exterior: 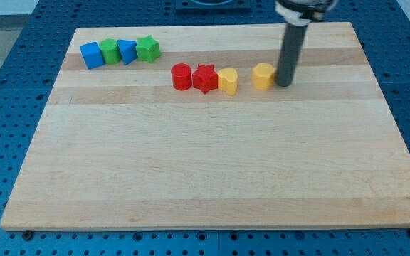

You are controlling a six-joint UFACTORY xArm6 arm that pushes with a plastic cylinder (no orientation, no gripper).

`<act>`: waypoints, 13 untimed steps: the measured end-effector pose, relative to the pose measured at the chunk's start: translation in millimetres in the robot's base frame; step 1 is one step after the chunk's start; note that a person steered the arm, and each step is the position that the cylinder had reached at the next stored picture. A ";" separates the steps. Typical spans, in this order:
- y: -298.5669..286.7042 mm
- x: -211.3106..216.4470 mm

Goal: Move the yellow hexagon slightly down

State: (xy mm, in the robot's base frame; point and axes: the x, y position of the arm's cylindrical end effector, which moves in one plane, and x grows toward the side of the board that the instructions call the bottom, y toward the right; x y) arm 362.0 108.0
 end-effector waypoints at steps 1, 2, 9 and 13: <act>-1.4 0.1; -1.4 12.1; -23.9 -49.6; -22.9 -38.5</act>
State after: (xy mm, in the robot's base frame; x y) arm 323.5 85.1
